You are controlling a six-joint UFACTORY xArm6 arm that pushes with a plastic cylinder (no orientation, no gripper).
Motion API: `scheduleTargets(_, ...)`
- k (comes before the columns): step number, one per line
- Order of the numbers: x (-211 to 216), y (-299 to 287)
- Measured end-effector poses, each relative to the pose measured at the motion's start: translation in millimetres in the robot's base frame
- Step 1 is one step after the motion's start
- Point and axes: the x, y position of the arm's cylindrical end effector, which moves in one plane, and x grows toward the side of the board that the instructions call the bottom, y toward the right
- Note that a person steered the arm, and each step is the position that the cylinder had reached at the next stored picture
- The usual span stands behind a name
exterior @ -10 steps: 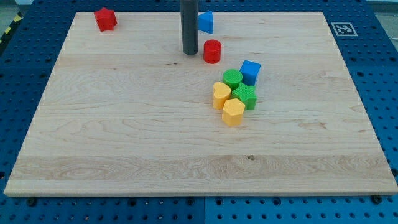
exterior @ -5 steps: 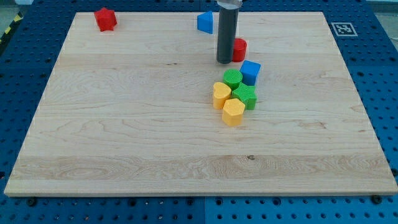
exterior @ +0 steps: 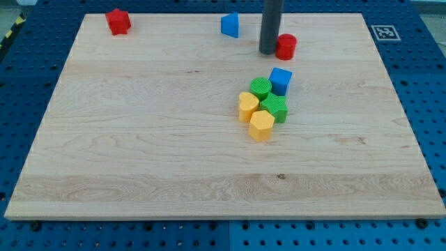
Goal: Move red circle towards top right
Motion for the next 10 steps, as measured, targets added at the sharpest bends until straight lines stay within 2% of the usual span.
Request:
scheduleTargets(2,32.4,23.9)
scheduleTargets(4,-4.3,32.9)
scheduleTargets(6,-6.2,32.9)
scheduleTargets(8,-42.6,41.2)
scheduleTargets(9,-29.3,50.2)
scheduleTargets(10,8.8,50.6)
